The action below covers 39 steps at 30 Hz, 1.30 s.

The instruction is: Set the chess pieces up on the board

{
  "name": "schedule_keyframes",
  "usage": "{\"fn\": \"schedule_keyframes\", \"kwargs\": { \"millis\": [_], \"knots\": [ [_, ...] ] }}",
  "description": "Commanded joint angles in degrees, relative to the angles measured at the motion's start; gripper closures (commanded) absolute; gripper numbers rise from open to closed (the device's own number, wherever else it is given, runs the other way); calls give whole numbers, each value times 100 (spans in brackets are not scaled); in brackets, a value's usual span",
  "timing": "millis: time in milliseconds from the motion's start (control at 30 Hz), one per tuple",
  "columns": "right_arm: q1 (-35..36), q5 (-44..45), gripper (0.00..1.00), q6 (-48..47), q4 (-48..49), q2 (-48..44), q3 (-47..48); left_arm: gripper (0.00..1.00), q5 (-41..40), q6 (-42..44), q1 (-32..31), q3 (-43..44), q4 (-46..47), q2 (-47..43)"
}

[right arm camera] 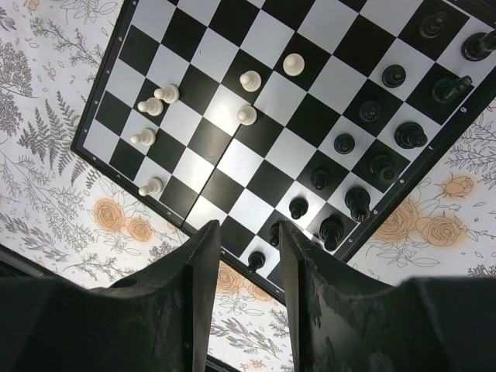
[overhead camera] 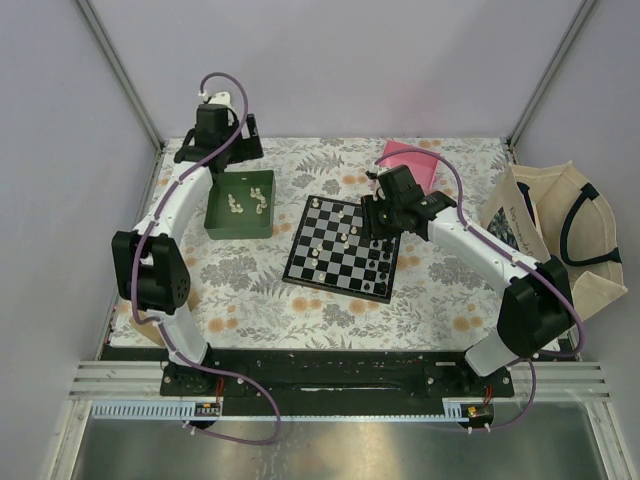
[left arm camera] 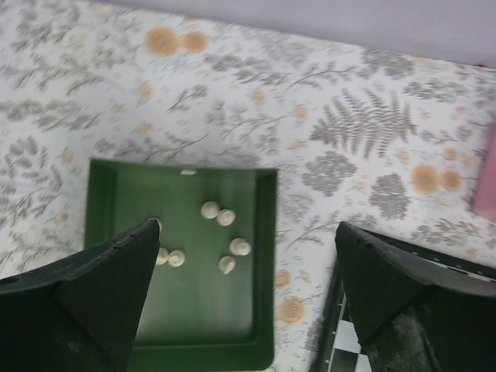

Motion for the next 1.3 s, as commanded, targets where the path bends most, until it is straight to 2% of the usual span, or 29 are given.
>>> {"fn": "schedule_keyframes", "kwargs": {
  "millis": [0, 333, 500, 667, 733, 867, 1000, 1100, 1167, 1267],
  "knots": [
    [-38, -13, 55, -7, 150, 37, 120, 1, -558, -623, 309, -232, -186, 145],
    [-55, -4, 54, -15, 124, 90, 164, 1, -514, -597, 670, 471, -1276, 901],
    [-64, 31, 54, -33, 115, 64, 164, 1, -453, -527, 679, 296, -1031, 893],
    [-73, -21, 50, -15, 220, -33, 121, 1, -382, -527, 671, -432, -215, 349],
    [-73, -13, 36, 2, 308, -129, 51, 1, -479, -509, 662, -749, 207, 112],
    [-81, 66, 1, 73, 528, -314, -81, 1, -866, -431, 609, -1188, 857, -179],
    [-81, 329, 0, 300, 730, -429, -169, 1, -717, 18, 574, -2023, 2052, -636],
    [-81, 444, 1, 502, 1116, -639, -388, 1, -935, -113, 600, -1754, 1539, -637],
    [-99, 619, 0, 1036, 1468, -771, -626, 1, -945, -97, 618, -1377, 933, -488],
    [-169, 7, 1, 1109, 1241, -693, -460, 1, -542, 9, 688, -1233, 596, -425]
  ]
}}
